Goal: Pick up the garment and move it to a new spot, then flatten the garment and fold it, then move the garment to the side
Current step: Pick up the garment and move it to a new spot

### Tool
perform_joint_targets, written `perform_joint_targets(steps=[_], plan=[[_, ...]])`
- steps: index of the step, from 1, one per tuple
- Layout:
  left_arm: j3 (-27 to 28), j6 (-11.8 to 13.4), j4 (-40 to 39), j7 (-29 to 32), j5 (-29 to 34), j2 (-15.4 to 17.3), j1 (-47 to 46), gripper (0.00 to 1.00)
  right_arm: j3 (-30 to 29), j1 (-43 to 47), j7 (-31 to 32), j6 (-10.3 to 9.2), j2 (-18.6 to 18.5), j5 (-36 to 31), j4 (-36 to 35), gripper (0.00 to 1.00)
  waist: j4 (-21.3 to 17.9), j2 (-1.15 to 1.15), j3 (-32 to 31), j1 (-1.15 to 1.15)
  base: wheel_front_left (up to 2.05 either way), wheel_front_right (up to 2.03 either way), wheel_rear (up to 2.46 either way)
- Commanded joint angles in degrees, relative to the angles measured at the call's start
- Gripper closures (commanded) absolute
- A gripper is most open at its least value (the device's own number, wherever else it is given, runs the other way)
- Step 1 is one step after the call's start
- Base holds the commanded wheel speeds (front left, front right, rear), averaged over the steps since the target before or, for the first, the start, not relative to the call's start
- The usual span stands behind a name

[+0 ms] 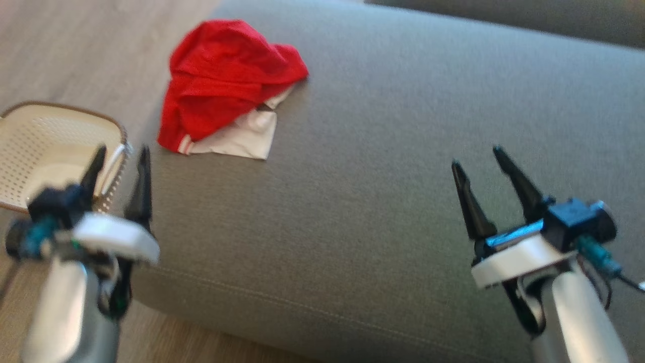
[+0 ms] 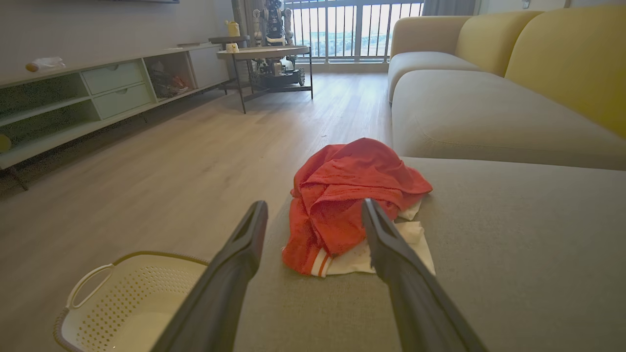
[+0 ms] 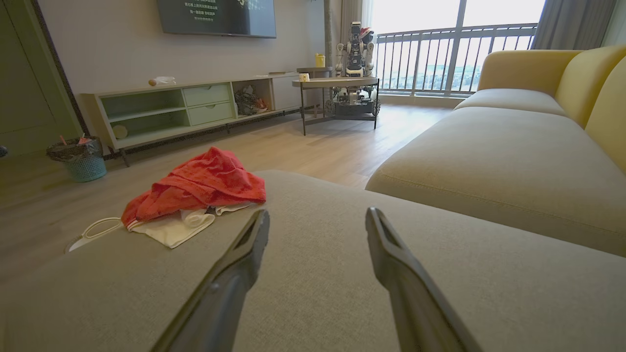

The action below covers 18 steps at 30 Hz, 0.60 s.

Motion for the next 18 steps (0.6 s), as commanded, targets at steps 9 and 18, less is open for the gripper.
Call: perform_joint_targets(steps=[9,18], plan=[[-1.15,-0.63,12.97,8.93,-5.23,7.68,-21.8,0.0,2.56,-6.12,5.79,-0.02,-0.18,-3.88,-13.15,0.0,-6.75,0.0,12.39,-0.01,0.0,0.0,0.0],[-7.09,-0.67,26.38,13.15,-13.59,11.27,-35.03,0.0,4.26,-7.13,8.61,-0.02,-1.07,-4.83,-19.43,0.0,-9.81,0.0,17.59,-0.01,0.0,0.0,0.0]])
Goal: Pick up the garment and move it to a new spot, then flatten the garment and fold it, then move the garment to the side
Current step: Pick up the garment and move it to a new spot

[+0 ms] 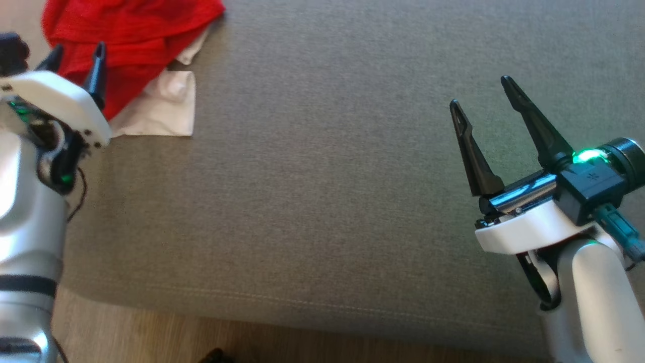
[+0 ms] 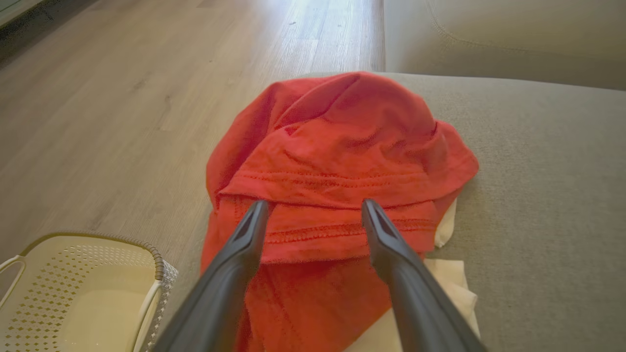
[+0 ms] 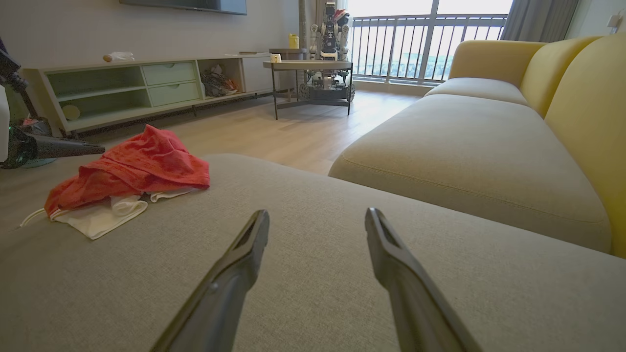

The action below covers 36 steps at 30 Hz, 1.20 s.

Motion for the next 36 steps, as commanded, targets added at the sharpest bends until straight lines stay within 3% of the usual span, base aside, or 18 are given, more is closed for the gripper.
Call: perform_joint_targets(steps=[1,12,13,14,18,27,36], plan=[[1.23,0.09,0.18,0.46,-0.54,4.24,-2.83,0.0,1.81,-1.45,0.27,-0.02,0.08,-0.19,-2.72,0.0,-1.62,0.0,1.66,-0.02,0.0,0.0,0.0],[-2.25,0.08,14.07,3.99,-5.36,4.95,-9.97,0.0,2.56,-1.27,0.35,-0.02,-0.15,-0.25,-3.9,0.0,-3.7,0.0,4.03,-0.02,0.0,0.0,0.0],[-2.79,0.08,14.62,4.06,-5.77,4.86,-10.25,0.71,2.54,-1.34,0.34,-0.02,-0.16,-0.26,-3.9,0.0,-3.72,0.0,4.08,-0.02,0.0,0.0,0.0],[-3.29,0.08,14.96,3.89,-6.19,4.85,-10.43,1.0,2.52,-1.39,0.31,-0.02,-0.15,-0.28,-3.87,0.0,-3.72,0.0,4.05,-0.02,0.0,0.0,0.0],[-5.57,0.08,14.66,0.82,-7.27,5.29,-10.76,1.0,2.14,-1.17,-0.01,-0.02,-0.06,-0.33,-3.25,0.0,-3.37,0.0,3.13,-0.02,0.0,0.0,0.0],[-6.64,0.79,14.06,-14.79,-4.24,7.91,-13.2,1.0,2.89,-0.51,-2.36,-0.02,0.47,0.86,0.92,0.0,-2.89,0.0,-4.58,-0.02,0.0,0.0,0.0],[-3.18,2.26,-2.31,-17.03,-1.21,9.65,-13.11,1.0,2.51,1.19,-4.99,-0.02,0.96,2.91,4.92,0.0,-4.38,0.0,-13.41,-0.02,0.0,0.0,0.0]])
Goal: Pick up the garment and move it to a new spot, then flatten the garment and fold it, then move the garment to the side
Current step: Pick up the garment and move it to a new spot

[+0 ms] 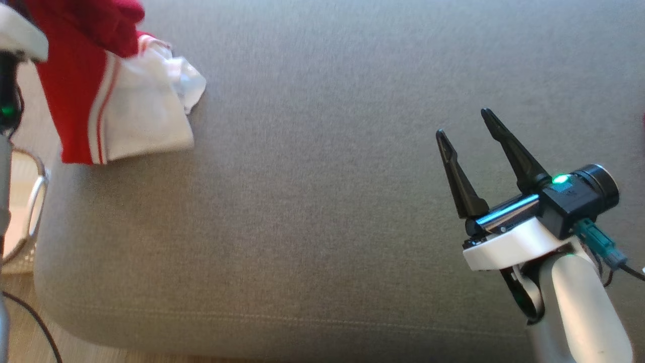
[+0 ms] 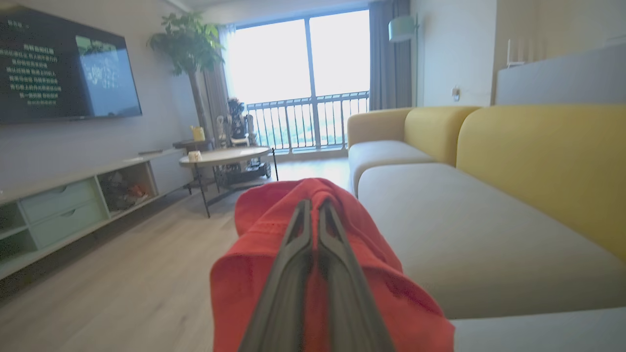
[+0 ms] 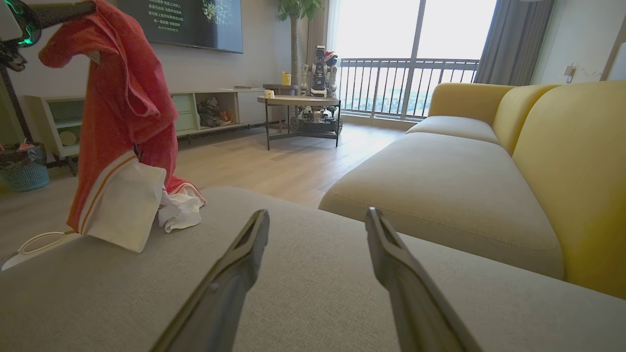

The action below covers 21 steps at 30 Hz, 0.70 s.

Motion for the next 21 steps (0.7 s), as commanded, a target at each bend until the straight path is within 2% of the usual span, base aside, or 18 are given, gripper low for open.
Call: perform_joint_targets(steps=[1,6,10,15,21], plan=[[2.12,0.3,-2.28,-0.66,0.4,3.44,-1.72,1.0,1.06,-0.34,-0.66,-0.02,0.69,0.44,-1.75,0.0,-1.09,0.0,-2.89,0.01,0.0,0.0,0.0],[3.06,0.34,-12.98,-0.67,1.13,2.46,1.44,1.0,0.64,0.53,-2.04,-0.02,0.75,2.5,-0.14,0.0,-3.38,0.0,-6.47,0.01,0.0,0.0,0.0],[1.41,-0.16,-18.8,0.91,0.08,0.93,2.83,1.0,0.2,0.77,-2.8,-0.02,0.76,3.76,0.39,0.0,-5.77,0.0,-7.84,0.01,0.0,0.0,0.0],[-1.71,-0.08,-27.15,5.47,-1.86,-3.05,3.54,1.0,-0.78,0.2,-3.77,-0.02,0.77,5.0,0.59,0.0,-10.01,0.0,-7.39,0.01,0.0,0.0,0.0],[-4.19,0.89,-32.74,7.93,-4.03,-8.66,2.24,1.0,-1.05,-0.86,-4.78,-0.02,0.77,6.19,1.17,0.0,-14.79,0.0,-6.59,0.01,0.0,0.0,0.0]])
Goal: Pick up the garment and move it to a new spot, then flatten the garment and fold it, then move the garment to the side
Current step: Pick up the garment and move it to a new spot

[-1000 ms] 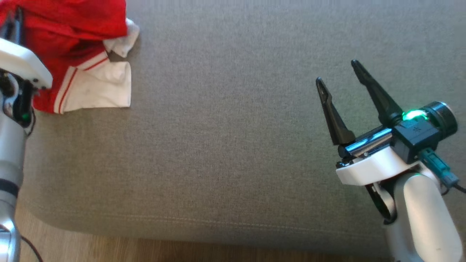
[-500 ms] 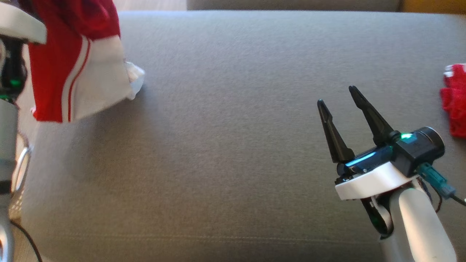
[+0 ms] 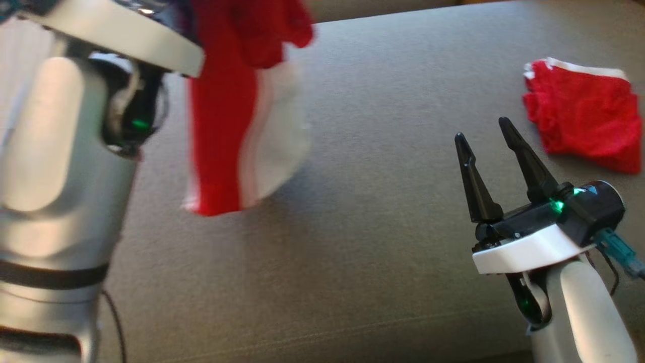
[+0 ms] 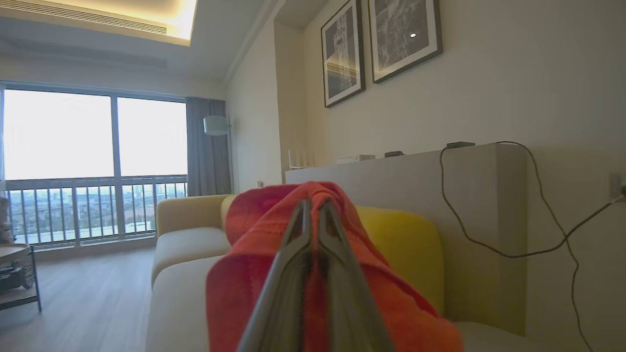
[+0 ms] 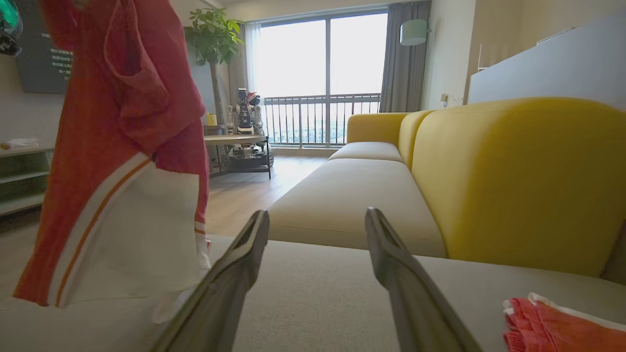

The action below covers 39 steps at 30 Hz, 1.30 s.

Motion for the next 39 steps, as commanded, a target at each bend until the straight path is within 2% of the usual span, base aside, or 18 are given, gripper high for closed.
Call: perform_joint_targets(steps=[1,6,10,16,20,21,26,27,28,34,39], plan=[[1.48,0.58,-3.1,0.4,-0.91,0.03,-4.12,1.0,0.97,-2.52,-0.87,-0.02,0.53,0.57,-1.55,0.0,-2.67,0.0,0.46,0.01,0.0,0.0,0.0],[1.36,2.03,-5.59,0.71,-5.01,-5.95,-5.06,1.0,0.08,-2.87,-1.55,-0.02,0.53,1.82,-0.85,0.0,-5.33,0.0,0.07,0.01,0.0,0.0,0.0],[1.89,4.16,-4.13,0.87,-5.75,-6.68,-2.61,1.0,-0.28,-2.82,-1.82,-0.02,0.53,2.16,-0.7,0.0,-5.96,0.0,0.23,0.01,0.0,0.0,0.0],[4.25,6.7,6.37,2.21,-7.62,-3.58,6.28,1.0,-0.79,-2.81,-2.0,-0.02,0.53,1.88,-0.73,0.0,-4.75,0.0,1.74,0.01,0.0,0.0,0.0],[4.36,6.99,16.24,3.44,-7.18,-0.11,10.73,1.0,-0.15,-3.24,-2.03,-0.02,0.53,1.33,-0.67,0.0,-3.31,0.0,3.03,0.01,0.0,0.0,0.0],[4.36,6.99,16.24,3.44,-7.18,-0.11,10.73,1.0,-0.15,-3.24,-2.03,-0.02,0.53,1.33,-0.67,0.0,-3.31,0.0,3.03,0.01,0.0,0.0,0.0],[4.52,7.33,26.53,1.24,-5.95,2.21,11.99,1.0,0.79,-3.87,-1.99,-0.02,0.53,0.54,-0.34,0.0,-1.31,0.0,4.29,0.01,0.0,0.0,0.0],[4.69,7.31,28.2,0.39,-5.92,2.29,11.86,0.38,1.02,-3.91,-1.9,-0.02,0.53,0.36,-0.22,0.0,-0.9,0.0,4.36,0.01,0.0,0.0,0.0],[4.64,7.17,29.66,-0.54,-5.7,2.37,11.74,0.0,1.3,-3.96,-1.78,-0.02,0.53,0.18,-0.07,0.0,-0.54,0.0,4.32,0.01,0.0,0.0,0.0],[4.91,5.79,34.26,-5.98,-5.35,2.12,11.61,0.0,1.74,-3.42,-0.95,-0.02,0.53,-0.98,1.02,0.0,1.58,0.0,2.25,0.01,0.0,0.0,0.0],[4.97,4.97,31.92,-8.12,-3.19,2.81,12.8,0.0,1.4,-2.22,-0.21,-0.02,0.53,-1.95,1.52,0.0,3.35,0.0,-0.52,0.01,0.0,0.0,0.0]])
